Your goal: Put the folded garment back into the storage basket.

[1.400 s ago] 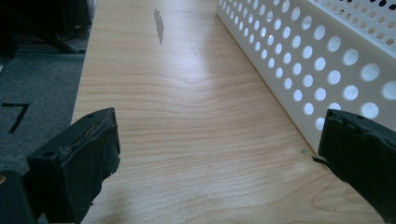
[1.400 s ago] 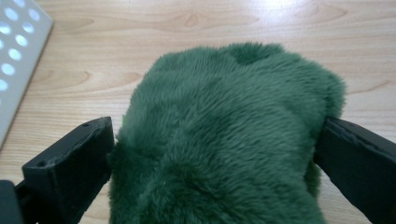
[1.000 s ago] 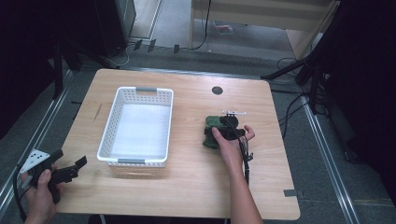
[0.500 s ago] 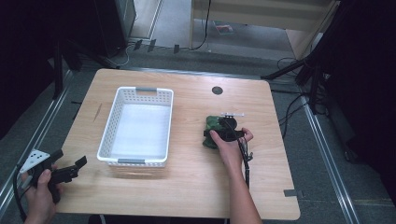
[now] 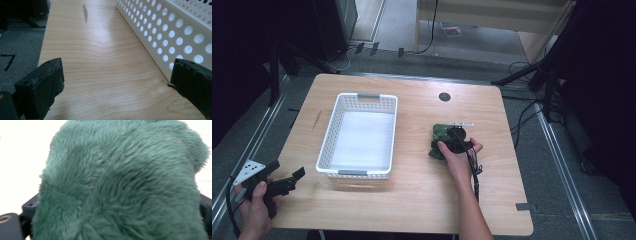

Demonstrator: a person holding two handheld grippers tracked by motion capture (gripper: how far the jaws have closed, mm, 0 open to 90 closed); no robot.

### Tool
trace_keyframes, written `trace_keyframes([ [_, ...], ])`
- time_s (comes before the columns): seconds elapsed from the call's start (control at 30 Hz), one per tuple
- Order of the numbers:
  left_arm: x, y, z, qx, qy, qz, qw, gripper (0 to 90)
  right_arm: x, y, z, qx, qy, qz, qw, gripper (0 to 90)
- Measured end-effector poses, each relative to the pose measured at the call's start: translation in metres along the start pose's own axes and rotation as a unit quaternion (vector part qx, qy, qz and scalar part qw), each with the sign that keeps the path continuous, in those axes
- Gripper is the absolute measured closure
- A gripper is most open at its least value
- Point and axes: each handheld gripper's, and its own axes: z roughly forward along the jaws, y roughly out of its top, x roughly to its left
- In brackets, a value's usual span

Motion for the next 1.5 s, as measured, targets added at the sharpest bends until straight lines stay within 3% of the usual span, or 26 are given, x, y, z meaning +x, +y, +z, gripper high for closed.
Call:
trace_keyframes([
  [0.33,0.000,0.000,0.000,0.001,0.000,0.000,1.0000,0.0,-0.002,-0.001,-0.011,-0.026,0.015,0.027,0.9992,15.7],
  [0.53,0.000,0.000,0.000,-0.001,0.001,0.000,1.0000,0.0,0.000,0.003,-0.026,-0.047,0.024,0.039,0.9978,18.3],
  [0.93,0.000,0.000,0.000,-0.002,0.000,0.003,1.0000,0.0,0.008,0.015,-0.049,-0.070,0.024,0.042,0.9964,18.3],
  [1.5,-0.002,-0.001,-0.001,-0.008,0.001,0.009,0.9999,0.0,0.038,0.033,-0.070,-0.081,0.041,0.026,0.9955,18.2],
])
